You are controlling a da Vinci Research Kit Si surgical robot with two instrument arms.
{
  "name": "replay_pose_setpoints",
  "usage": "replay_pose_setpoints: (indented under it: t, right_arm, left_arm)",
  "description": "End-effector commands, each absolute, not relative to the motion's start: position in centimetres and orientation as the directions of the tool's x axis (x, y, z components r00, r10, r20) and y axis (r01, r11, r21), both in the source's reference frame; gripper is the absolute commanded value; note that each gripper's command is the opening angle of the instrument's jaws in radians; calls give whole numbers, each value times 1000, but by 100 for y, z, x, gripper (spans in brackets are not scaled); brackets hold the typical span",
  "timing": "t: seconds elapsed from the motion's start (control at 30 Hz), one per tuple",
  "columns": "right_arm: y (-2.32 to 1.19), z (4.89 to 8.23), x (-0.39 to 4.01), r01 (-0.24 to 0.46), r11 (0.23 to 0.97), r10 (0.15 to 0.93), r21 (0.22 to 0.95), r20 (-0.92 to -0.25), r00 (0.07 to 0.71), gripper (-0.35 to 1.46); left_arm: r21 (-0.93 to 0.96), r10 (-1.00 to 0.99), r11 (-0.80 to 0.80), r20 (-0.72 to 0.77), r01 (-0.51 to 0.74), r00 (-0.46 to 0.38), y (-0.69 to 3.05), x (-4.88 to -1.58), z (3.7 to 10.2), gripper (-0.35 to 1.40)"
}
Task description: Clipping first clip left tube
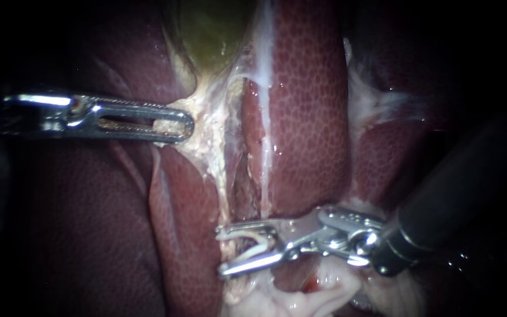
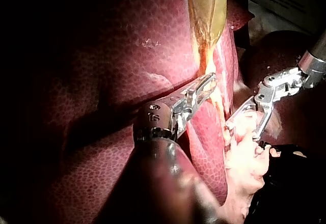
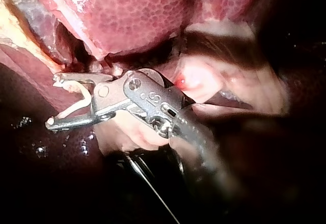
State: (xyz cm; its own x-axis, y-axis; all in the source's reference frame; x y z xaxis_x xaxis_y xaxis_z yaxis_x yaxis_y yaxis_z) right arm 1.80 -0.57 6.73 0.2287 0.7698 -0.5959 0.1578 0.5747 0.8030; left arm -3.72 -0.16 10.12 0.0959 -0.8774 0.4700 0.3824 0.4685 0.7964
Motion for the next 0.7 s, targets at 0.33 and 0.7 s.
replay_pose_setpoints:
  t: [0.33, 0.7]
  right_arm:
    - [-46, 681, 168, 145, 583, 768, 799, -600, 223, 60]
    - [-52, 706, 179, 136, 593, 762, 794, -608, 222, 60]
  left_arm:
    - [797, -877, 469, 470, 382, 96, -16, -371, 1012, -35]
    - [797, -877, 469, 470, 382, 96, -16, -371, 1012, -35]
